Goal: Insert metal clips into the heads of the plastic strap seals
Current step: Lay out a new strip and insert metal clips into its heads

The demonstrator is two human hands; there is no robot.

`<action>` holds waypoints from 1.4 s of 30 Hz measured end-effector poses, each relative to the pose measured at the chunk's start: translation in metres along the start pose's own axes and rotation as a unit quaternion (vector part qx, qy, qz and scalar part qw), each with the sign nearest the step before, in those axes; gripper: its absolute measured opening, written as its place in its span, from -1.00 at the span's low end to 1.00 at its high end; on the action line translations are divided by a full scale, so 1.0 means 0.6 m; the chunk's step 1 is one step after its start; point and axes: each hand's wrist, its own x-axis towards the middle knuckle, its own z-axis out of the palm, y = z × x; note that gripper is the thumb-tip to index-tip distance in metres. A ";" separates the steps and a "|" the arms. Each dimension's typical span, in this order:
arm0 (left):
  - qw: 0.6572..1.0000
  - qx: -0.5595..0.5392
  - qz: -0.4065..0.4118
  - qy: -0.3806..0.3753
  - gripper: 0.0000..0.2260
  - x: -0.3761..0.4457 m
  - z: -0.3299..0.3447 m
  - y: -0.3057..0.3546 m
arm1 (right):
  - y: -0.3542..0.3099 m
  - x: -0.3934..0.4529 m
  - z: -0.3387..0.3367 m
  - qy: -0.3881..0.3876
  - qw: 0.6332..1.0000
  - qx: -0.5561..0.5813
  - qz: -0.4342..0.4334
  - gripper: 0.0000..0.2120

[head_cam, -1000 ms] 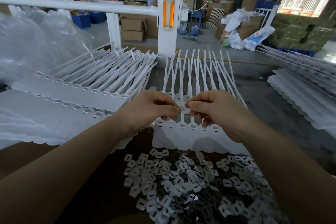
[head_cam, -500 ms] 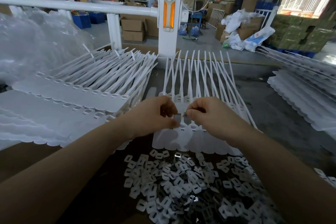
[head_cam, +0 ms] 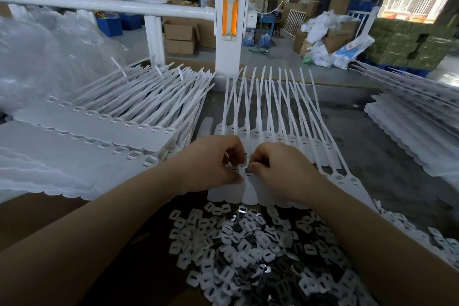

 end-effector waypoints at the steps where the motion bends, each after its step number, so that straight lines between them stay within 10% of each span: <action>1: 1.000 0.002 0.004 0.000 -0.76 0.000 -0.001 0.000 | 0.000 0.000 0.001 0.000 1.000 -0.001 0.002 -0.92; 24: 0.990 0.084 0.113 0.027 -0.87 -0.004 0.006 0.021 | 0.011 -0.003 -0.037 -0.050 0.986 0.151 0.043 -0.77; 42: 0.959 0.059 0.249 -0.119 -0.90 -0.008 0.039 0.035 | 0.010 0.000 -0.038 -0.059 0.972 0.213 0.079 -0.86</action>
